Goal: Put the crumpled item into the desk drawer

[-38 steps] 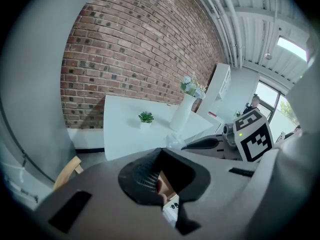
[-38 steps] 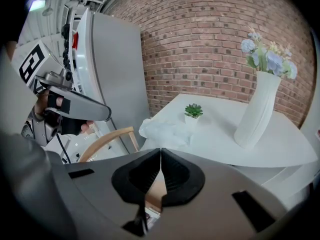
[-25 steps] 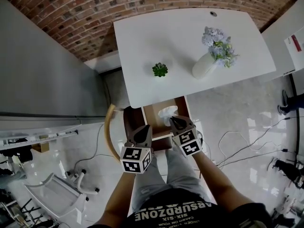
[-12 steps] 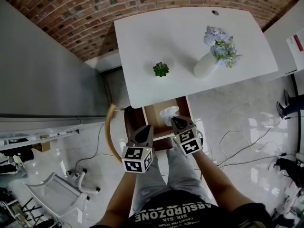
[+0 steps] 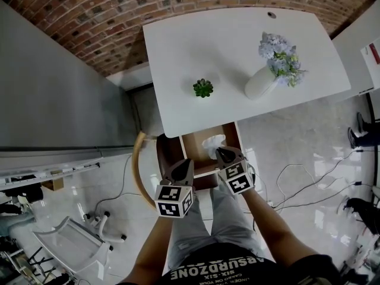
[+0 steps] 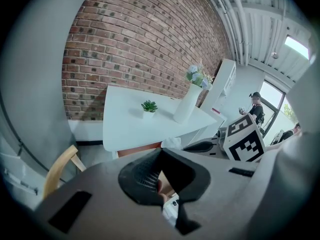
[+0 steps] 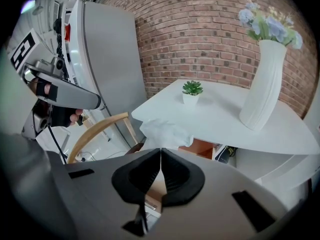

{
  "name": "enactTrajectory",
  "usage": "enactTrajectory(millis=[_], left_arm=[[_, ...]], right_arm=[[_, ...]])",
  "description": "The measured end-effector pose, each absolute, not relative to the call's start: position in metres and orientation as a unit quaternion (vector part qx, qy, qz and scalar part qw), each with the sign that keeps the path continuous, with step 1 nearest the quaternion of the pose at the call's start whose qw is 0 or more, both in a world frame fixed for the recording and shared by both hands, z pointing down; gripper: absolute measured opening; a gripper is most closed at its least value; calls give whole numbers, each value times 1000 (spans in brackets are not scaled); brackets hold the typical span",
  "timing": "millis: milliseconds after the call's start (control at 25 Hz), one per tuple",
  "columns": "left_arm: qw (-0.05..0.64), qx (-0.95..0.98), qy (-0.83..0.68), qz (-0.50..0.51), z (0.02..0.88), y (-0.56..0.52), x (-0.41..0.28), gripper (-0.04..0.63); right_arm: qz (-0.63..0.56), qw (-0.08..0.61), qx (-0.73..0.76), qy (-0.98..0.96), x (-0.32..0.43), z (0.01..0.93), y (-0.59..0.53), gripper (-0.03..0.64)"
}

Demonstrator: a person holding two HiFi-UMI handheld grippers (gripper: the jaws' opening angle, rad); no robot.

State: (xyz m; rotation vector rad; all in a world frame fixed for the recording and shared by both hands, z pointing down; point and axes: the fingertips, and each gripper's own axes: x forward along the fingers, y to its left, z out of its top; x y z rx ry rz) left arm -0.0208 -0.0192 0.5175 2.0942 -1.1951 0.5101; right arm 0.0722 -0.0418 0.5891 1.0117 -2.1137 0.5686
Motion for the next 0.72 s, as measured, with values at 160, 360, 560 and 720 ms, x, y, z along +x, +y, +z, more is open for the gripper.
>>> enactTrajectory(millis=[160,360,560,720], left_arm=[[334,800,-458,195,522,-21,-23,-3],[335,798,-460,197,528,-26,-25,-3],[337,798,-460,198,534,-30,-25,-3],[337,797,-460,198,537,-30,-24,-3]], right_arm=[[219,362,390,-818,72,597,-43,2],[223,367,385,-817,70,608,-46,2],[225,372,385,-814,71,617,-49,2],[226,377,381,-813,70,623,-48,2]])
